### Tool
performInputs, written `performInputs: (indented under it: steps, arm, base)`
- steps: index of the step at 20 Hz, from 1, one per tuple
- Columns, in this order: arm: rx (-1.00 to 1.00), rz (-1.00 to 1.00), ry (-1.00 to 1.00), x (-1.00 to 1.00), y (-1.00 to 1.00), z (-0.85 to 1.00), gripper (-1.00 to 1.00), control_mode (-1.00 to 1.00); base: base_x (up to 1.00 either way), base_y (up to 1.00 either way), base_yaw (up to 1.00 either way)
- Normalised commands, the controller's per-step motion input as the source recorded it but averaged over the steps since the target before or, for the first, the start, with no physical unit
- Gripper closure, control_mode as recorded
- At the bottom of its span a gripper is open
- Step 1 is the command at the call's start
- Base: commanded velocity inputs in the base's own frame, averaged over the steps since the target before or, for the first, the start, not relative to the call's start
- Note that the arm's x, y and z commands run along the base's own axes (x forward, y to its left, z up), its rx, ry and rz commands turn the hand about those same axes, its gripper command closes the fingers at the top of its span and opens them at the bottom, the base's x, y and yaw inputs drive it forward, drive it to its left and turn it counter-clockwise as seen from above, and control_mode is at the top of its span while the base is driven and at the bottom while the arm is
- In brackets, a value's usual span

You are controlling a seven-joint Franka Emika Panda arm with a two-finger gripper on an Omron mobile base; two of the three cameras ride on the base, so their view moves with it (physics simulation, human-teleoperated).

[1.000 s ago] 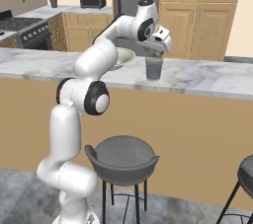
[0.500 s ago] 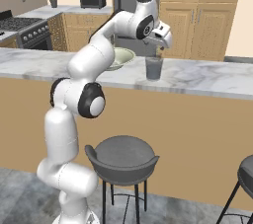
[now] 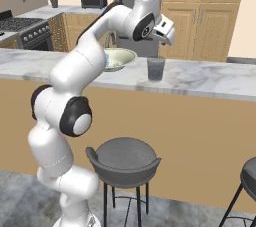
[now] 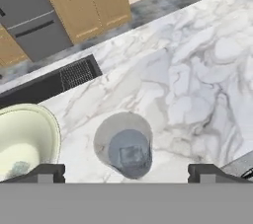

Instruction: There are four ice cubes in the ice bowl. Place two ice cubes in each glass of water.

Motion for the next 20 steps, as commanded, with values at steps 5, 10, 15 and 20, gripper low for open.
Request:
performInputs:
  steps: [5,10,15,20]
  arm:
    - [0.0,0.04,-0.09,-1.0,0.43,0.02,-1.0,-1.0]
    - [0.0,0.1,0.02,-0.95,0.72,0.0,-1.0,-1.0]
    - [0.0,0.18,0.13,-0.71,0.79,0.0,-1.0,-1.0]
    - [0.0,0.21,0.15,-0.26,0.81,0.01,-1.0,-1.0]
  base:
    - [0.0,0.0,0.0]
    - [0.0,0.0,0.0]
    - [0.0,0.0,0.0]
    - [0.0,0.0,0.0]
